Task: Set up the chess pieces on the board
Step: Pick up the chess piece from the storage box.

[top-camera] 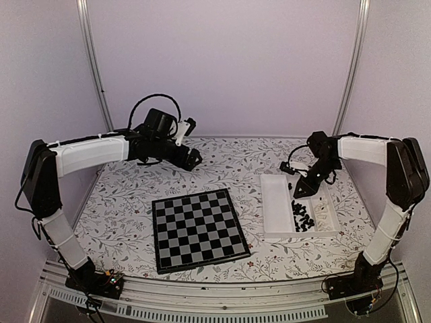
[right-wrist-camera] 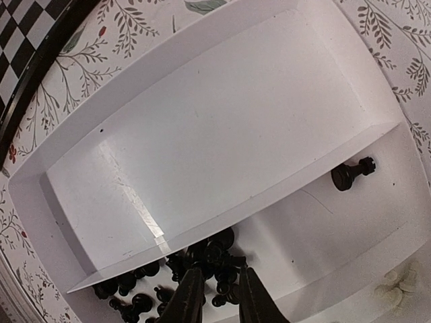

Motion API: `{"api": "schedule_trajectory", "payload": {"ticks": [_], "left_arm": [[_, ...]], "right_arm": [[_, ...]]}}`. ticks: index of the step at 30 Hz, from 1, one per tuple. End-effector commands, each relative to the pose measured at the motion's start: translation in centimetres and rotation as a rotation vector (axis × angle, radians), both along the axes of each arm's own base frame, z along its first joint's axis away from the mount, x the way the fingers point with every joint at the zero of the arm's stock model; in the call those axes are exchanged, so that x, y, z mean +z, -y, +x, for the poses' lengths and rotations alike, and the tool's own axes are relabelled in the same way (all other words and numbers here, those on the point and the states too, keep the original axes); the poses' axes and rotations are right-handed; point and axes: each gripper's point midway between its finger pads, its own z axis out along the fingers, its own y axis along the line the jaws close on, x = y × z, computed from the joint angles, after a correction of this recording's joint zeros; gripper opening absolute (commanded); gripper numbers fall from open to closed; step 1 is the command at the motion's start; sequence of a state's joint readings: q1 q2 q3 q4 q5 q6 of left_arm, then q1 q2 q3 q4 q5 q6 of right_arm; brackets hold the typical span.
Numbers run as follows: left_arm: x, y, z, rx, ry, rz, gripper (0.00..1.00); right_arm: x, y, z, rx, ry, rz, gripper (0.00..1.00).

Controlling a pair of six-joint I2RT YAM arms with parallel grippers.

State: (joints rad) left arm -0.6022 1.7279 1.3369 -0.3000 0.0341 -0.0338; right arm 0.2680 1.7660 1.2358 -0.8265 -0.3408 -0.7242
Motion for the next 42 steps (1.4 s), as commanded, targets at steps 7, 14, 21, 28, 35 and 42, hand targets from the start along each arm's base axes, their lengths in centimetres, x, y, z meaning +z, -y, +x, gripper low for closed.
{"api": "schedule_trajectory", "payload": {"ticks": [7,14,21,28,35,42], "left_arm": [[1.1,0.4,0.2,0.003,0.015,-0.006,0.98],[1.0,0.4,0.2,0.000,0.010,-0.003,0.99],[0.9,0.4,0.1,-0.005,0.008,-0.003,0.99],[0.8,0.6,0.0,-0.013,-0.001,-0.005,0.99],[0.9,0.9,-0.2,-0.025,-0.005,-0.011,0.98],[1.2,1.0,-0.3,-0.032,-0.005,-0.018,0.98]], "right_arm": [[-2.3,0.0,-1.3,0.038,-0.077,-0.029,0.21],[-2.8,-0.3,-1.3,0.043,-0.085,-0.027,0.23],[-3.4,-0.4,-1.2,0.042,-0.092,-0.035,0.23],[-3.8,-0.5,-1.0,0.046,-0.092,-0.034,0.15],[-3.4,-0.6,-0.6,0.038,-0.070,-0.034,0.01],[-0.2,0.6,0.5,0.013,0.033,-0.092,0.00]]}}
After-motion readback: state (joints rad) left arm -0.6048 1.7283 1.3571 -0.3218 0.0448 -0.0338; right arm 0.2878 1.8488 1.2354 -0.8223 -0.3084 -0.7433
